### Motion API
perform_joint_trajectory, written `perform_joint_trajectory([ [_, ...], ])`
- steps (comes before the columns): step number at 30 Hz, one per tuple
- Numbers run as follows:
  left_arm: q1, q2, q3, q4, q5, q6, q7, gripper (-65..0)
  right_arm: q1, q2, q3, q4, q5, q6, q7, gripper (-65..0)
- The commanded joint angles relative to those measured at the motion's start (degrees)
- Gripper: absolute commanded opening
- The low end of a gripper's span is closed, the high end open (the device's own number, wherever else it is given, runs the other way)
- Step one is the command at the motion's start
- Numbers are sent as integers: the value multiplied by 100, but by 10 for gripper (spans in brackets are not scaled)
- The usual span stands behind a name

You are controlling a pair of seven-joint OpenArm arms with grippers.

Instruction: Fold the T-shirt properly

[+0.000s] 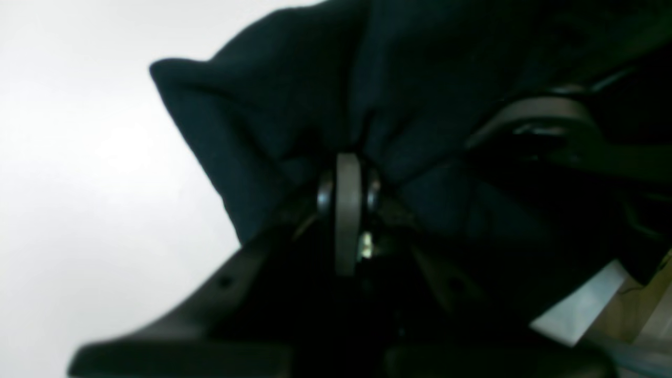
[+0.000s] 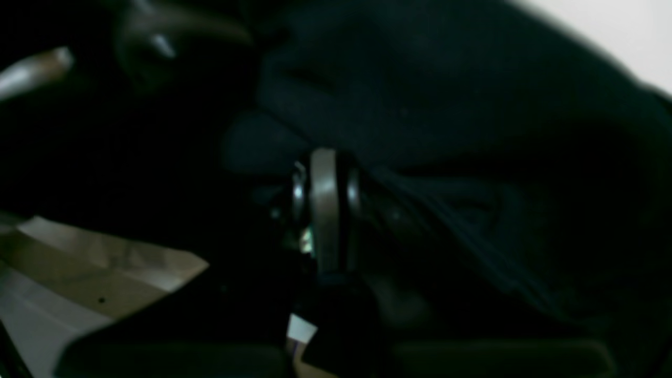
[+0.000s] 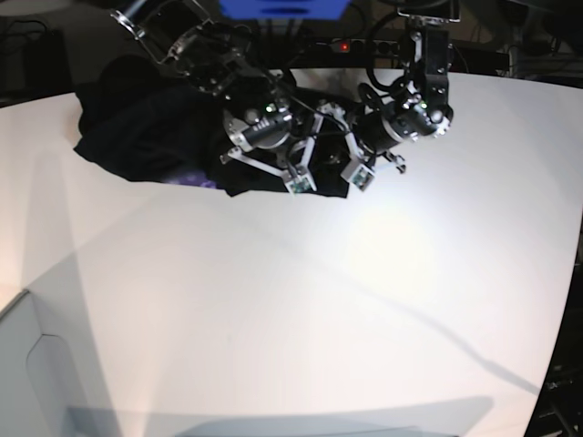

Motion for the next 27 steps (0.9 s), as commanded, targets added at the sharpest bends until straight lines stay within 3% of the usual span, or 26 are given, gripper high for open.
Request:
perform_joint_trajectory([
  [1,83,-10,-26,-61,360,21,480,-650,63,18,65,100,-209,-56,-38,-648],
  [9,91,-2,-131,-61,360,21,480,-650,-165,9,373,100,-1818,-38,-162,-647],
  [20,74,-2,-140,-70,360,21,480,-650,-622,27,373,223,-2943,-20,-170,-647],
  [27,65,-2,-140,-70,360,21,480,-650,-1124,27,364,1586,-3444,-12,-170,-647],
])
